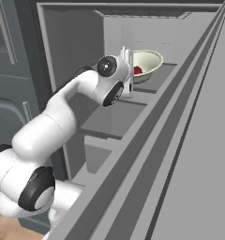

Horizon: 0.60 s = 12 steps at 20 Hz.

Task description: Move the glass cup from next to the sink to the open cabinet. Then, move the bowl with the tomato to the fridge to clear the area for faucet cleaning.

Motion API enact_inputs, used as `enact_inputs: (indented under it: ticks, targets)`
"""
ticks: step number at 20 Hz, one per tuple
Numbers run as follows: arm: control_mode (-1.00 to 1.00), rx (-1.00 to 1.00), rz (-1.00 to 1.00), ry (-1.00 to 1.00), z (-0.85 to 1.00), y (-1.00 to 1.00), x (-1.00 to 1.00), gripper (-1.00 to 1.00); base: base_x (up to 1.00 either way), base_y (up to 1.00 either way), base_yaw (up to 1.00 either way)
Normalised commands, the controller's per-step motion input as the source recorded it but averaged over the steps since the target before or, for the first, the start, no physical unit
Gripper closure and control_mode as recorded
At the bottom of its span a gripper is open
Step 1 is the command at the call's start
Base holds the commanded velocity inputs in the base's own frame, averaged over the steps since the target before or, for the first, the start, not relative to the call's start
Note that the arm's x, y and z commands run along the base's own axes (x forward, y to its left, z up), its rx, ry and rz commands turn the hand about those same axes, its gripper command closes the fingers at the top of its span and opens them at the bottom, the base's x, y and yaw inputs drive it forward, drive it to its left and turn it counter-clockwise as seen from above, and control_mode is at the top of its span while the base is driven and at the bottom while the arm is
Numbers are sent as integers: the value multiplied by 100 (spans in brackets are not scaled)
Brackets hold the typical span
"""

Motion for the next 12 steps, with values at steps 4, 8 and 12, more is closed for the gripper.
enact_inputs:
  ticks: [4, 8, 12]
  targets:
    - [-100, 8, 0, 0, -24, -16, 40, 100, 0, 0, 0]
    - [-100, 11, 0, 2, -12, -13, 44, 100, 0, 0, 0]
    - [-100, 10, 0, 1, 0, -3, 49, 100, 0, 0, 0]
